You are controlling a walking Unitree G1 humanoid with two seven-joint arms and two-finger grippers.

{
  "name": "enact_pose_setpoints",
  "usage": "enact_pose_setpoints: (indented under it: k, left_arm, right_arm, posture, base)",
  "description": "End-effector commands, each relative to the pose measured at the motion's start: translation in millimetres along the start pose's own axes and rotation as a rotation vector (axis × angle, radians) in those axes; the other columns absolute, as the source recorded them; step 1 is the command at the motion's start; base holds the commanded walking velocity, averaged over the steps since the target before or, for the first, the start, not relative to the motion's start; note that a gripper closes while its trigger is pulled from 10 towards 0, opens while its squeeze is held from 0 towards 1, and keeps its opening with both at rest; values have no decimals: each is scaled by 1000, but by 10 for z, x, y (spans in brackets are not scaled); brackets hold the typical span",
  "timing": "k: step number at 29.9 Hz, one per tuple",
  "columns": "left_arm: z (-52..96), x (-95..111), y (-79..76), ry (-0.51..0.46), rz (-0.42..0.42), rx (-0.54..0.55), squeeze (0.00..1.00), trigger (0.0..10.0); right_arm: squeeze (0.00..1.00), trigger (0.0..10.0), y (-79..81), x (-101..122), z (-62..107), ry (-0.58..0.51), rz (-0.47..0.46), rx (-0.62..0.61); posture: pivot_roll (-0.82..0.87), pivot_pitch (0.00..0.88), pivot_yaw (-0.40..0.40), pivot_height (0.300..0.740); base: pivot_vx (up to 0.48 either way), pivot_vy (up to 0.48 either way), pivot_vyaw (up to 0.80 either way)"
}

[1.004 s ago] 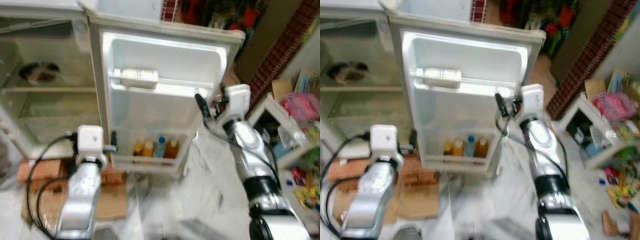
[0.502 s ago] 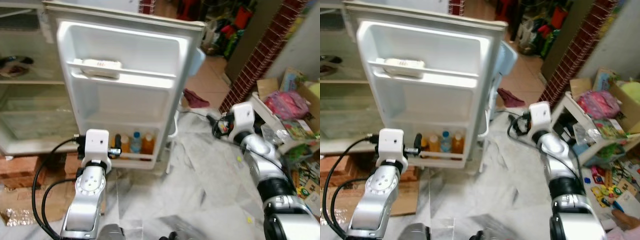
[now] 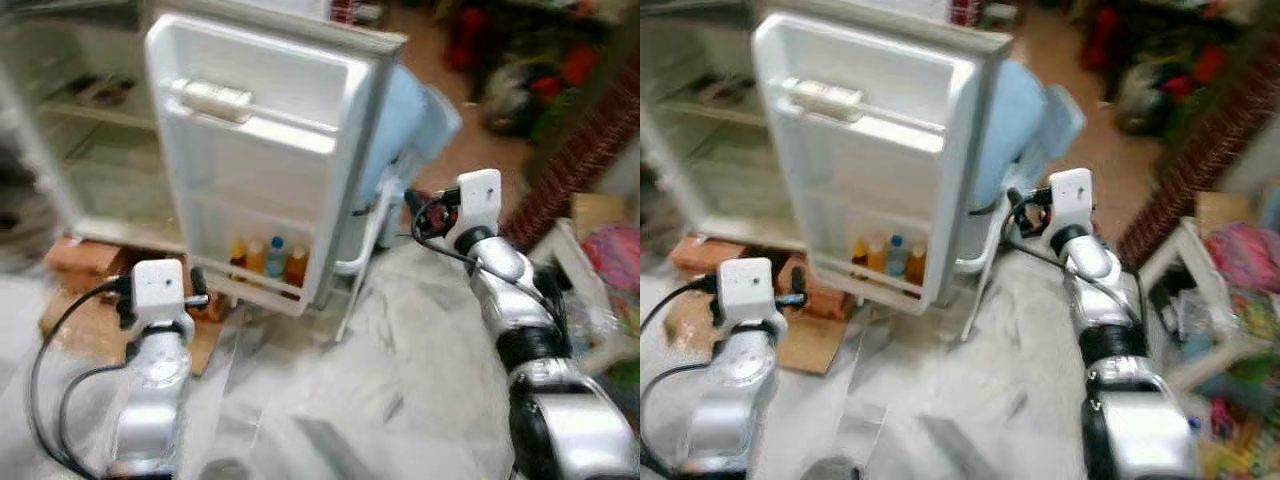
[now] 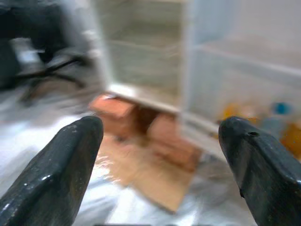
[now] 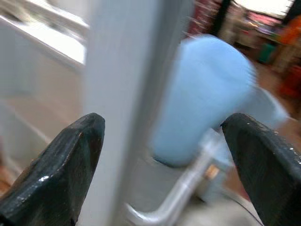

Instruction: Restocking fridge

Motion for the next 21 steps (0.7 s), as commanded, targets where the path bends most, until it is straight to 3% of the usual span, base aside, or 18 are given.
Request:
enact_pose_setpoints:
  k: [1,17,21]
  left_arm:
    - [-6,49,-68,-8,8,-6,0,10000]
    - [1,-6,-65,12,-4,11,0,10000]
    - [1,-29,-93,37,26,1,0,10000]
  right_arm:
    - [0,10000,-104,30,11,-15,5,-33]
    - [0,10000,-77,99,-14,-52,23,-26]
    - [0,10000,-72,139,-20,-75,15,-18]
  posture:
    - [158,0,-126,740]
    - [153,0,-132,740]
    - [152,0,-132,740]
  base:
    - [472,0,800]
    - [480,0,800]
    - [469,0,602]
Point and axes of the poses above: a point about 5 cm out from each wrist's last joint towards the gripper, its own z axis pointing back from the gripper into the wrist, its own x axis along the axis of the wrist's last joint, y = z × x, the point moved 1 cm from there along -z, pointing out of the wrist towards the gripper, and after that the axes turned 6 degrees about z, right-handed, at the moved point
